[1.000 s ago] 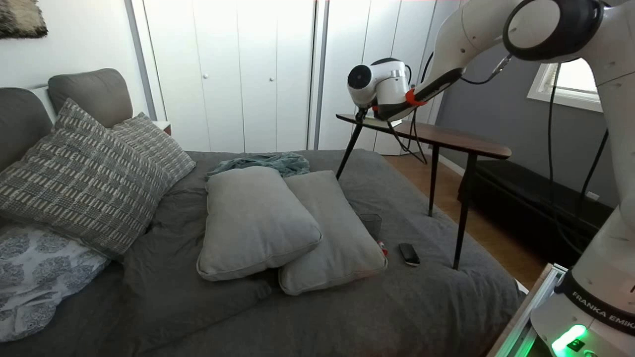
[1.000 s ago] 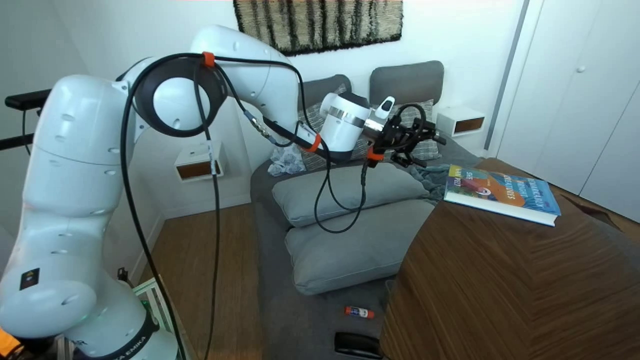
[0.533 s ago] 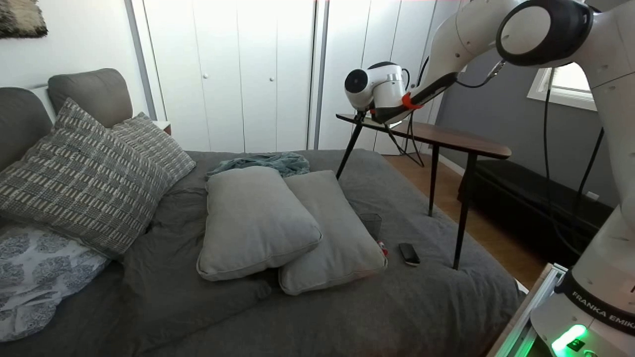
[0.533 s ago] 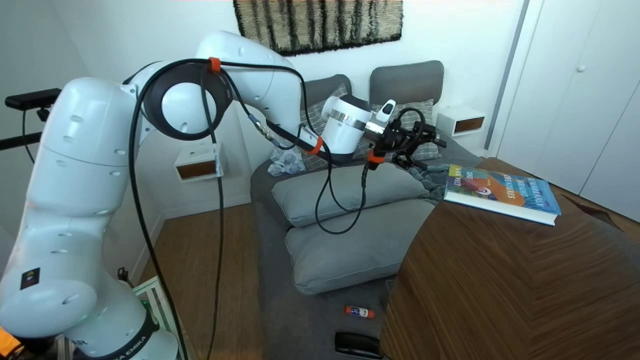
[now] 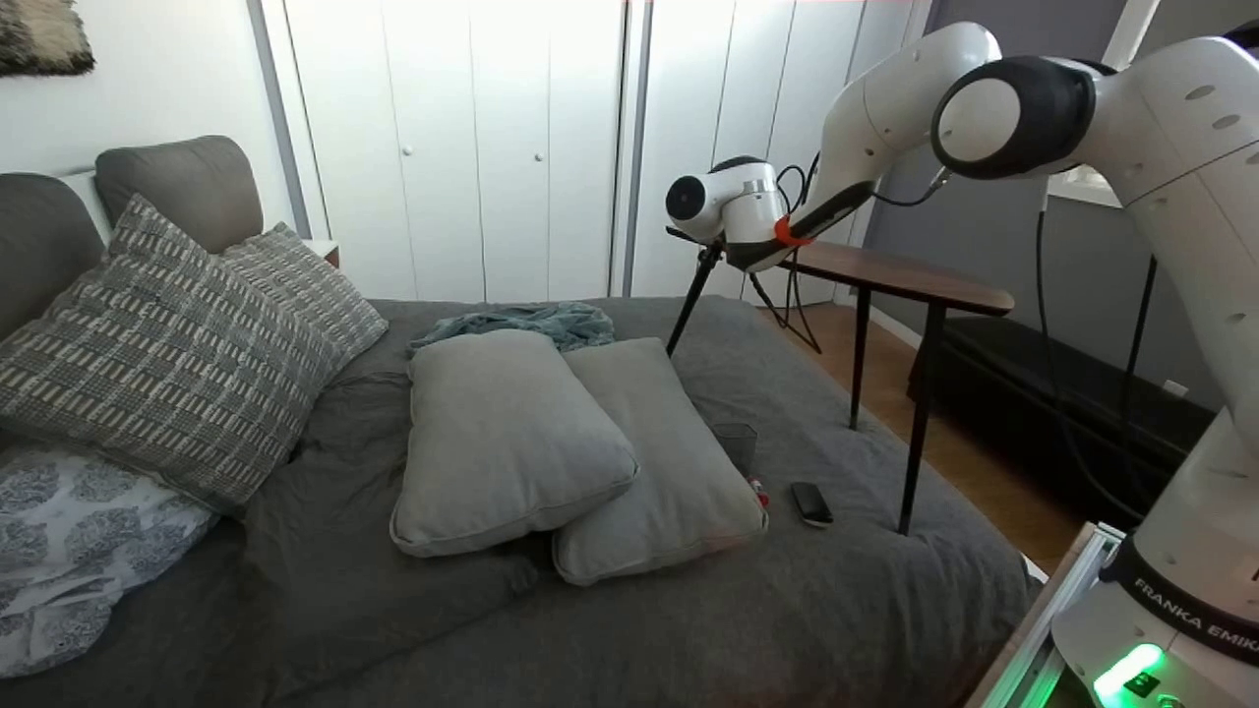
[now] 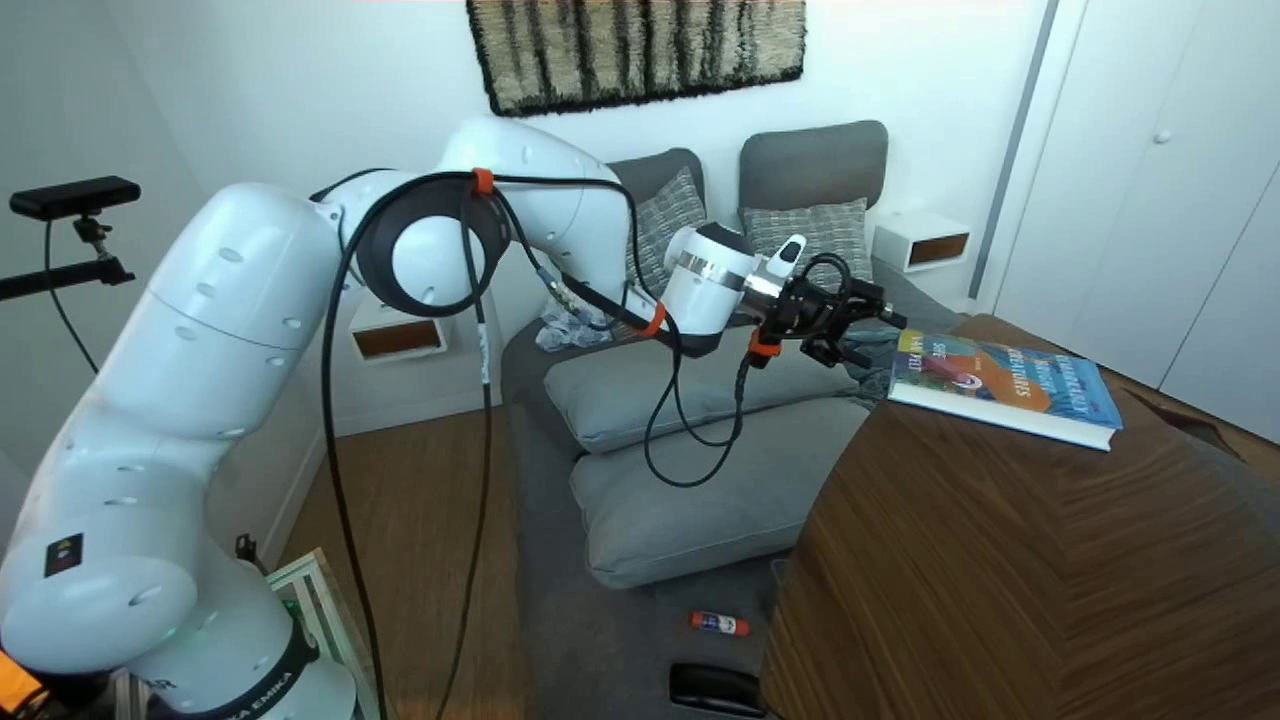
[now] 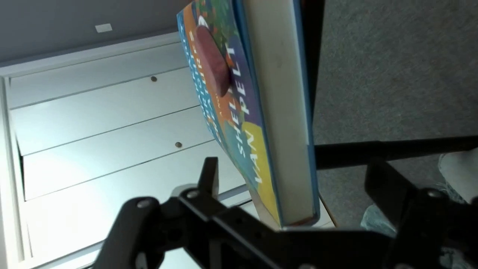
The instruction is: Put the book on top of the pillow
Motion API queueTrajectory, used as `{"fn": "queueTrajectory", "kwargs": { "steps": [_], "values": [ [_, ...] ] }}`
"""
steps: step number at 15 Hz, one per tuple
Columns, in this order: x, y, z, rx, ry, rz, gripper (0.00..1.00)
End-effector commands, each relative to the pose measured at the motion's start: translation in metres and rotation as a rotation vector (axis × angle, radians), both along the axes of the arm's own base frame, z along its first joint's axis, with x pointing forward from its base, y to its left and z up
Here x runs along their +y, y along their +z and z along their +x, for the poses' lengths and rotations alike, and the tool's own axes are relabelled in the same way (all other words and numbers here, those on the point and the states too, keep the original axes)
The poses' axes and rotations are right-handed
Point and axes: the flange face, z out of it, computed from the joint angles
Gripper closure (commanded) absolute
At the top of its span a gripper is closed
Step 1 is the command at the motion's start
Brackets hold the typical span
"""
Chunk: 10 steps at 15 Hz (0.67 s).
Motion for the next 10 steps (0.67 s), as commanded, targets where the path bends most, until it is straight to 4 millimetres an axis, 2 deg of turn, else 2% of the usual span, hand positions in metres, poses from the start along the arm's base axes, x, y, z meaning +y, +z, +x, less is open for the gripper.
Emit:
{"fn": "queueTrajectory", "kwargs": {
  "steps": [1,10],
  "values": [
    [-0.004,-0.006,0.019,-0.018,-0.057,-0.052,0.0],
    [-0.01,-0.019,0.039,-0.016,-0.103,-0.121,0.0]
  ]
}}
